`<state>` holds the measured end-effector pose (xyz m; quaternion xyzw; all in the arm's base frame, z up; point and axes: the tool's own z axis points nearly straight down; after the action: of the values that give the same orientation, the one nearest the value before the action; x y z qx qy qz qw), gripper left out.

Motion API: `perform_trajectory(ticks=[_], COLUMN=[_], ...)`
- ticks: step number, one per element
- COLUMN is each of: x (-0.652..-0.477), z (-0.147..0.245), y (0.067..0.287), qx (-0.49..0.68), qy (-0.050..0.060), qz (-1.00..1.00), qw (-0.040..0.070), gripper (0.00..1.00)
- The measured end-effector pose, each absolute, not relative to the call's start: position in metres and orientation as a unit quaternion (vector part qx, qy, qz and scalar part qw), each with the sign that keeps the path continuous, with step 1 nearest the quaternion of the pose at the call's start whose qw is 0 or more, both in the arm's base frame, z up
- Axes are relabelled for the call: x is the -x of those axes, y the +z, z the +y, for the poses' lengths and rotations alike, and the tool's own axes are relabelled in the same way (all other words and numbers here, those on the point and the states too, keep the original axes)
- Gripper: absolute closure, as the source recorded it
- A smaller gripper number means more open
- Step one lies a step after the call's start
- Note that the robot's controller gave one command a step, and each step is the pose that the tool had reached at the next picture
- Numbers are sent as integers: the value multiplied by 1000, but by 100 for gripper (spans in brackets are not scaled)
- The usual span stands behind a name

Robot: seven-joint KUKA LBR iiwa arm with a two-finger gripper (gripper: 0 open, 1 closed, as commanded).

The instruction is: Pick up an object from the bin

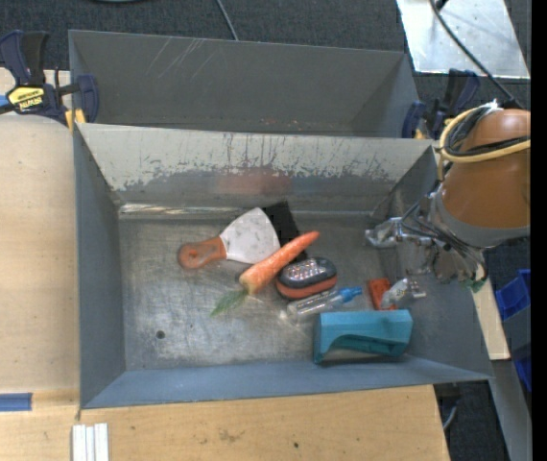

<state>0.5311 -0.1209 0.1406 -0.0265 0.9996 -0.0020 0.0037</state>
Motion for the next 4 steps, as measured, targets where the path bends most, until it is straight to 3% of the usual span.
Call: perform_trajectory(ticks=[1,2,3,4], x=[-571,-586,-584,-593], z=[-87,-76,-49,-27], y=[96,79,79,77], qx=[113,117,100,45], qy=[-1,0,-6,-3], qz=[994,993,995,999], qw=[4,3,4,-2], gripper=[0,0,0,100])
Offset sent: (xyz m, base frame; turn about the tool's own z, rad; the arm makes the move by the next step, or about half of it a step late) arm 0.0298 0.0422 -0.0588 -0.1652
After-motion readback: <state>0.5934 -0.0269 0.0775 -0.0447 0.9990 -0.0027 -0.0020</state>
